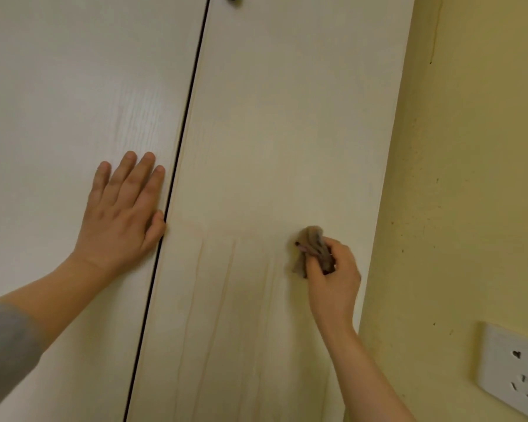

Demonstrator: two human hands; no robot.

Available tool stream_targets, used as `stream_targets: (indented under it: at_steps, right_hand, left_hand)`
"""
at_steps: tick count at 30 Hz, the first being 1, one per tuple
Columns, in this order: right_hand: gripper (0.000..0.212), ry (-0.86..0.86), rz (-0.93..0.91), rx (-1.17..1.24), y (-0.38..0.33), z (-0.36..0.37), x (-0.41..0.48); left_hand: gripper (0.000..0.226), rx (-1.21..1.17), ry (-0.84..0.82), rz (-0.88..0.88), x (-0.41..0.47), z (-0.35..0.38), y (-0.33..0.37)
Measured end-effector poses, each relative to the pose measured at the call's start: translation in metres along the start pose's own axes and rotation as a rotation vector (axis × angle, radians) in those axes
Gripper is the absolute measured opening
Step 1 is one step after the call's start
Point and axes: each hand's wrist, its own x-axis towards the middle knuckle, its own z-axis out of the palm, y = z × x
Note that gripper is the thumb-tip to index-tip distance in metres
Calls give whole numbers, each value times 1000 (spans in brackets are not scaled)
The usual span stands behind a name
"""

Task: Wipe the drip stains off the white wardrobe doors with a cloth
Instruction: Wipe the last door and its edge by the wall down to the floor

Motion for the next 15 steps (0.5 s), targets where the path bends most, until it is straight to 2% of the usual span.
stream_targets:
  at_steps: [3,6,10,15]
  right_hand:
    - [25,-96,-62,29,-21,16,-24]
    - [23,-134,-122,62,-37,35,-27]
    - [20,-131,-226,62,-56,66,-29]
    - [31,-59,-428,-47,-72,98,-4]
  left_hand:
    - [63,-21,15,-70,-23,-9,-4]
    - [60,0,34,-52,-51,-9,-9]
    - [59,31,10,45,-65,-7,-29]
    - [62,51,13,80,-70,-4,-33]
